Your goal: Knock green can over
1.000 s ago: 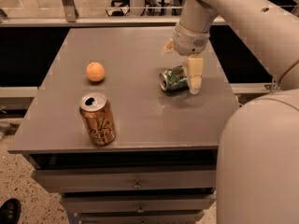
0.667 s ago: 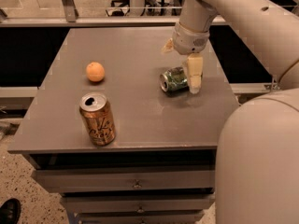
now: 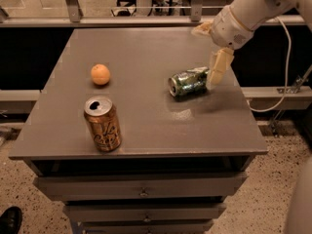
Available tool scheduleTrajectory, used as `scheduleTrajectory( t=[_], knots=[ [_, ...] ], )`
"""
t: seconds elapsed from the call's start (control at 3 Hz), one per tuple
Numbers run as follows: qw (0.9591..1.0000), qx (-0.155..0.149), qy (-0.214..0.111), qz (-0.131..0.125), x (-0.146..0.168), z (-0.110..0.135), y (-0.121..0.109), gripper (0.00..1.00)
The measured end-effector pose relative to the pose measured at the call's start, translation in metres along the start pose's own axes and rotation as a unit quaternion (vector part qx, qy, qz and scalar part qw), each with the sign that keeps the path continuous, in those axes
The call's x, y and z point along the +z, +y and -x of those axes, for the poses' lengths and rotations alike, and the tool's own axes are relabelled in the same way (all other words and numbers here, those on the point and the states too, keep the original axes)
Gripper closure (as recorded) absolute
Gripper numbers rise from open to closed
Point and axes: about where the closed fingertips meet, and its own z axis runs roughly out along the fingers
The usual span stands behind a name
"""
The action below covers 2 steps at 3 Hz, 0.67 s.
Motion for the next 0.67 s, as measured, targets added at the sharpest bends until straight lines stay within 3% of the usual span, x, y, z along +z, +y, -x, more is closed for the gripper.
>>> scheduleTrajectory(
  t=[0.33,0.67],
  knots=[
    [0.9923,0.057,-0.069,-0.086,-0.047,-0.021,0.000,0.00],
    [0.9881,0.074,-0.084,-0.105,-0.061,-0.031,0.003,0.00]
  ],
)
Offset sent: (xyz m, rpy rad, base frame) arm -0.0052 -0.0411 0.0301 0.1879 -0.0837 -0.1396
